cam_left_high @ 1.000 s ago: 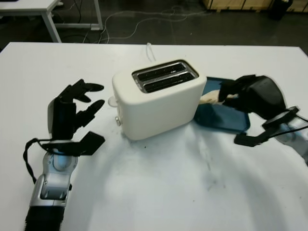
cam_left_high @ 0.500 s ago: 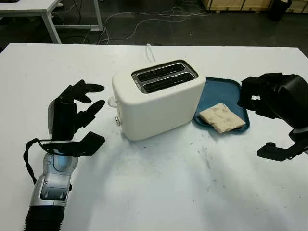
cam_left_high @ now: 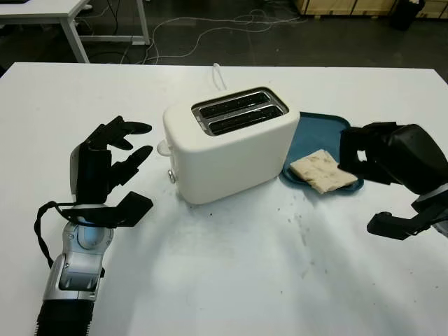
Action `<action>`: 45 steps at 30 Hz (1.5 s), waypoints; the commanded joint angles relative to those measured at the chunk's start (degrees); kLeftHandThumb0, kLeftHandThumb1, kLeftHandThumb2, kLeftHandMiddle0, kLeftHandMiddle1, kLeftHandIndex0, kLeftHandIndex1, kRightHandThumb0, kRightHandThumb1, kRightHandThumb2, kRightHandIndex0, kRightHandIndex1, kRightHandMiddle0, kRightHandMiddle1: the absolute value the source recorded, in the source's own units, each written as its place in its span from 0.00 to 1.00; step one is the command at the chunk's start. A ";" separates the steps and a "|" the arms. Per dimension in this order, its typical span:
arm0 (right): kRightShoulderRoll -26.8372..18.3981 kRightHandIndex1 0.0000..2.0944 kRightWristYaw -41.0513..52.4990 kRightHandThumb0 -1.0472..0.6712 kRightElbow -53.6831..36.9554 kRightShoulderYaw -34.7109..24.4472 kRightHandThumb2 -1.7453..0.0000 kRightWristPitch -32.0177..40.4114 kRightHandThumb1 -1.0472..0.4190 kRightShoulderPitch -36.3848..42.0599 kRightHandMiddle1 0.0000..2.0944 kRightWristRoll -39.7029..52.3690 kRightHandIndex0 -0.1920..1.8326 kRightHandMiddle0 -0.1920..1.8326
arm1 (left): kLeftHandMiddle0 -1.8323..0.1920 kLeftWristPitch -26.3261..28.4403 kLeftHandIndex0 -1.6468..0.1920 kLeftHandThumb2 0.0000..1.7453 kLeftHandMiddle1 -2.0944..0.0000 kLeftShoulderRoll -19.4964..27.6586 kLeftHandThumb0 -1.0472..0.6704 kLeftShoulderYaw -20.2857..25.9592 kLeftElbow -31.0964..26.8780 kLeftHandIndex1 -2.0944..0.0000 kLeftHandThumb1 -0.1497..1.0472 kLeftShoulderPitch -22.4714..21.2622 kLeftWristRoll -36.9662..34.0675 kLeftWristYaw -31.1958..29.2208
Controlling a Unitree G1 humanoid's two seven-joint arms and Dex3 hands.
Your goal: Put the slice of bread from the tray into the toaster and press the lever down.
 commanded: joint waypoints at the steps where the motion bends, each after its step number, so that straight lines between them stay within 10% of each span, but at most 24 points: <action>1: -0.59 0.37 2.59 0.25 -2.84 -0.26 1.00 2.33 0.26 1.82 0.12 -0.35 0.30 0.46 | 0.66 0.03 0.53 0.08 0.29 0.09 0.42 0.09 -0.37 0.63 0.89 0.19 -0.36 0.06; 4: -0.32 0.16 4.64 0.21 -5.18 -0.62 1.00 4.57 0.27 3.30 0.01 -1.64 0.27 0.39 | 0.66 0.35 0.53 0.08 0.30 0.01 0.42 0.01 -0.60 0.63 0.89 0.17 -0.13 0.09; 10: -0.47 0.05 8.79 0.19 -8.61 -0.87 1.00 8.17 0.29 4.98 0.00 -2.76 0.20 0.27 | 0.66 -0.03 0.54 0.08 0.27 0.08 0.42 0.06 -0.29 0.63 0.89 0.19 -0.40 0.04; 28: 4.35 0.04 -17.87 0.25 2.47 4.21 1.00 5.22 0.28 6.09 0.03 -20.02 0.33 0.37 | 0.65 -0.11 0.53 0.08 0.30 0.14 0.41 0.06 -0.07 0.63 0.89 0.12 -0.12 0.30; 45: 5.27 0.02 -22.58 0.27 8.83 7.27 1.00 5.26 0.26 4.91 0.01 -19.58 0.37 0.44 | 0.66 0.46 0.54 0.09 0.29 0.08 0.41 -0.04 -0.63 0.63 0.89 0.18 0.30 0.24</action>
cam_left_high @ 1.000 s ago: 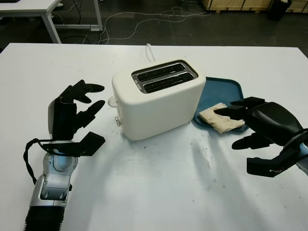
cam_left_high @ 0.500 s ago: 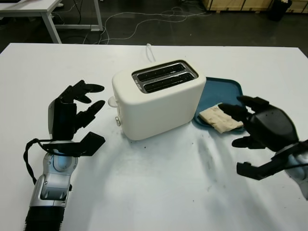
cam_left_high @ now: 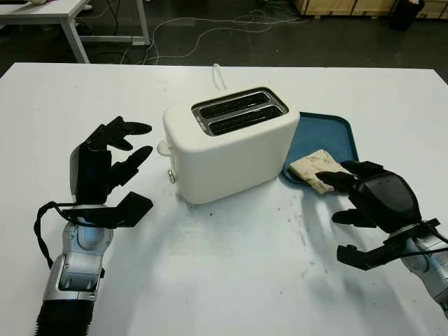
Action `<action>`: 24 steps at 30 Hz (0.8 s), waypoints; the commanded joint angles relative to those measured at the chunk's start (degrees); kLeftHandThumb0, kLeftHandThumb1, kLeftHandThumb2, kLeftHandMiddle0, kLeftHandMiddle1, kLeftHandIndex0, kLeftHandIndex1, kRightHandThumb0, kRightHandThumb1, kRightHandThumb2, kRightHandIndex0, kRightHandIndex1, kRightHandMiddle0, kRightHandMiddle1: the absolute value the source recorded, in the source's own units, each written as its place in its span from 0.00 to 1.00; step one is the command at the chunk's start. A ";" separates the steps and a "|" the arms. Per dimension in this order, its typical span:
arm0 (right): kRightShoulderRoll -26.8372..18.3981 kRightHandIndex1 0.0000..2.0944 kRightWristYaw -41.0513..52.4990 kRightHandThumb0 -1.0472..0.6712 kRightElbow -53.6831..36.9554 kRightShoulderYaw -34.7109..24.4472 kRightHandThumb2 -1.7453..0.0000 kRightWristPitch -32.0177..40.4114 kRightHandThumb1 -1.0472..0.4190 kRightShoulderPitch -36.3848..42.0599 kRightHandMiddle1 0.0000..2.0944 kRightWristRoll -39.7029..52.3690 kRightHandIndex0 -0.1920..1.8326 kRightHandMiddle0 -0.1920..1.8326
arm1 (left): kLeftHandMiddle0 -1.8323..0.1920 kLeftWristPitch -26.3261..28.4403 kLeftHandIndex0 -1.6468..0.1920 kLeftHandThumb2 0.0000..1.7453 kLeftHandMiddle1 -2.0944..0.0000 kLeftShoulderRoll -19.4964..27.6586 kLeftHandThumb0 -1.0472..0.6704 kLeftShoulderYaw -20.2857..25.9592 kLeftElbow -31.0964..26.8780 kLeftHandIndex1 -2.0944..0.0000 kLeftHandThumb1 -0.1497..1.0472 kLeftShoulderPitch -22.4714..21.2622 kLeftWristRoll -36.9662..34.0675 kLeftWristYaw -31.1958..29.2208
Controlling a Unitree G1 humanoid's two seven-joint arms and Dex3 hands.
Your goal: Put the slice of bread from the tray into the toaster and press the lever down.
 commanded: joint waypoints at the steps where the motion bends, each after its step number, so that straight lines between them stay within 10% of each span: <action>1: 0.30 0.02 -0.48 0.27 0.22 0.35 1.00 -0.53 0.26 -0.39 0.01 0.95 0.37 0.44 | 0.66 0.53 0.54 0.09 0.29 0.01 0.41 -0.03 -0.72 0.63 0.89 0.11 0.09 0.17; 24: 1.10 0.00 -7.82 0.28 13.04 6.50 1.00 0.45 0.22 -6.10 0.00 -0.91 0.38 0.44 | 0.66 0.09 0.54 0.08 0.28 -0.09 0.41 -0.04 -0.55 0.63 0.89 0.13 -0.29 0.22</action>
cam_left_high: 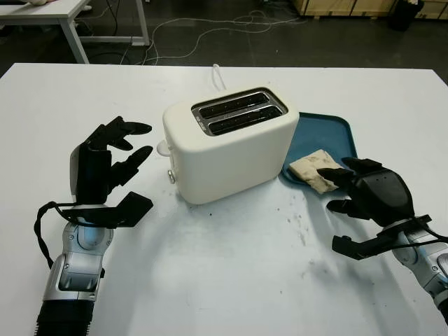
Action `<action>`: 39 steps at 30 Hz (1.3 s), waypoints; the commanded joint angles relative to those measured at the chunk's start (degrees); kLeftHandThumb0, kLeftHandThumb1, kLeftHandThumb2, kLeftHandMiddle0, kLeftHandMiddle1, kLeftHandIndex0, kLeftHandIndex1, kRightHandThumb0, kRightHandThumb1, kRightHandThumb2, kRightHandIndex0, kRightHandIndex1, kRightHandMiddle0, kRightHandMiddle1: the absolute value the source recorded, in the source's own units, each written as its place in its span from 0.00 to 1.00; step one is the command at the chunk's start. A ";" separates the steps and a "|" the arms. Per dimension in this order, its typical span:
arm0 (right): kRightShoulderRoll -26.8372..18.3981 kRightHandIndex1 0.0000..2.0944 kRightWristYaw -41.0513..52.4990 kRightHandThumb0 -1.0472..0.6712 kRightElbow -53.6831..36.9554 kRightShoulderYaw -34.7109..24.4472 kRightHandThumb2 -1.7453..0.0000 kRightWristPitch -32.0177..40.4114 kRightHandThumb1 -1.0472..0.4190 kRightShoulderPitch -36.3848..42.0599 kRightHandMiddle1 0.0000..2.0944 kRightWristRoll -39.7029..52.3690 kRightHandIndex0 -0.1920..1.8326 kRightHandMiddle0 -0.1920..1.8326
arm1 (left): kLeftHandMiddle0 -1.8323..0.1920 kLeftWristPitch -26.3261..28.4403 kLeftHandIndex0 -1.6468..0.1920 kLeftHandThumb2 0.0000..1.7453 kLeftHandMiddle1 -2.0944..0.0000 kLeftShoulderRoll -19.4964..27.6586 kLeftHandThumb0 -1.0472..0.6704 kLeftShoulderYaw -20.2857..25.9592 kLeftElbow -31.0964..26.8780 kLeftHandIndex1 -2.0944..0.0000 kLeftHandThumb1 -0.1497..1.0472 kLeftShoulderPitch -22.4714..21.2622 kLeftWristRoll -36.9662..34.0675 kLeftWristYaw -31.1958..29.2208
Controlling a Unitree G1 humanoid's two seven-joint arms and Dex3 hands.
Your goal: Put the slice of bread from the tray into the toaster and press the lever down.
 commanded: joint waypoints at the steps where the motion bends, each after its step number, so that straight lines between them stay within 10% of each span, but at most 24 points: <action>1: 0.27 0.00 -0.44 0.28 1.66 1.38 1.00 0.21 0.22 0.20 0.00 -0.72 0.38 0.44 | 0.66 -0.47 0.54 0.08 0.28 0.03 0.41 -0.05 -0.21 0.63 0.89 0.02 -0.15 0.42; 20: 0.72 0.01 -2.00 0.37 2.78 2.51 0.99 -0.62 0.21 -0.38 0.02 0.96 0.41 0.49 | 0.66 -0.56 0.53 0.08 0.28 -0.03 0.42 -0.04 -0.11 0.63 0.89 0.08 -0.39 0.34; 23: 0.32 0.08 -3.54 0.42 3.23 3.00 0.99 -1.13 0.17 -0.58 0.04 0.23 0.53 0.57 | 0.66 -0.04 0.54 0.08 0.28 -0.12 0.41 -0.01 -0.26 0.63 0.89 0.14 -0.12 0.44; 27: 0.13 0.50 -2.34 0.43 2.48 3.06 1.00 -0.79 0.12 -0.42 0.03 0.93 0.50 0.69 | 0.66 -0.18 0.53 0.08 0.27 -0.10 0.40 -0.04 -0.34 0.63 0.89 0.21 -0.12 0.42; 39: -0.14 0.65 -3.26 0.39 2.89 3.16 0.95 -1.67 0.09 -0.51 0.08 0.73 0.48 0.73 | 0.66 0.08 0.53 0.08 0.27 -0.40 0.41 0.05 -0.50 0.64 0.89 0.31 -0.56 0.06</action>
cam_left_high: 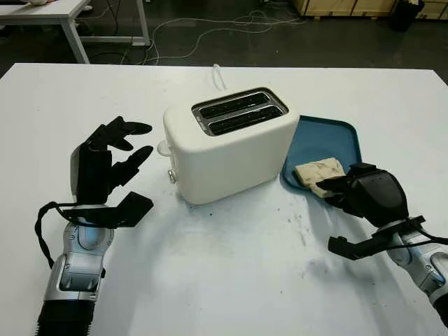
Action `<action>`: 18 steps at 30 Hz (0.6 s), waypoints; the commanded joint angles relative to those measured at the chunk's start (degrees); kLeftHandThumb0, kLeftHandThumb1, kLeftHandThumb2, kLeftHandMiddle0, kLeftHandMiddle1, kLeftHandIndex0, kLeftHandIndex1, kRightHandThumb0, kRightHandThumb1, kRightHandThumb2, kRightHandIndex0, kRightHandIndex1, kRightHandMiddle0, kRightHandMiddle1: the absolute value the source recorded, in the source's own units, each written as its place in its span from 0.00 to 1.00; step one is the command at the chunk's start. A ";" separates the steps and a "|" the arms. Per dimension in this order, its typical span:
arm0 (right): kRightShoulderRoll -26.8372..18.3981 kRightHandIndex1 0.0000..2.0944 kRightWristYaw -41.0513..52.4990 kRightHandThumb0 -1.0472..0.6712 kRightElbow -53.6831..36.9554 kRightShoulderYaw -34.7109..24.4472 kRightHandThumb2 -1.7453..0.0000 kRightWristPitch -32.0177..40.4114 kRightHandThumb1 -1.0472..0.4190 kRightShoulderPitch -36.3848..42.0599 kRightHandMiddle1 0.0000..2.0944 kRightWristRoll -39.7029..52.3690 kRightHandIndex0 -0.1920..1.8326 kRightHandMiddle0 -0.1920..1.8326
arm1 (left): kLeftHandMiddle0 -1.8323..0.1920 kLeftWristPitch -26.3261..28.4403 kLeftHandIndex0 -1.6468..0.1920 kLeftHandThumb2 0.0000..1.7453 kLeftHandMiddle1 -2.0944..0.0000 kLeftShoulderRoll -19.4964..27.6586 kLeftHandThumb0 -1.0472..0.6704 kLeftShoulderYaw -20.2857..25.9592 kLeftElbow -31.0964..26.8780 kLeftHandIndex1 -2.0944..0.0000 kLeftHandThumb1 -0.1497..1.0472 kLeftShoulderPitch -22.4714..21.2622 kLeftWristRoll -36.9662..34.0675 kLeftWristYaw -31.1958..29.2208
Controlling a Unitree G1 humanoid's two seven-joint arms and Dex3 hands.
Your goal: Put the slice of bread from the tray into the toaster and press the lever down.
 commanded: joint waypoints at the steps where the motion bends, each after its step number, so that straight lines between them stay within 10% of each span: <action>1: -0.19 0.63 0.76 0.39 0.68 0.73 0.93 -0.67 0.09 0.66 0.09 0.26 0.48 0.72 | 0.66 -0.06 0.53 0.08 0.27 -0.02 0.42 0.05 -0.41 0.64 0.89 0.26 -0.57 0.06; 13: -0.06 0.61 0.40 0.41 1.50 1.07 0.94 -1.33 0.09 0.26 0.38 0.92 0.48 0.55 | 0.65 -0.15 0.53 0.08 0.28 0.01 0.40 0.01 -0.04 0.63 0.89 0.12 0.06 0.58; 18: 0.48 0.79 4.26 0.40 1.46 0.31 0.93 -2.43 0.09 -0.08 0.57 4.69 0.44 0.48 | 0.65 -1.01 0.53 0.08 0.28 0.15 0.41 0.00 0.65 0.63 0.89 -0.11 -0.02 0.87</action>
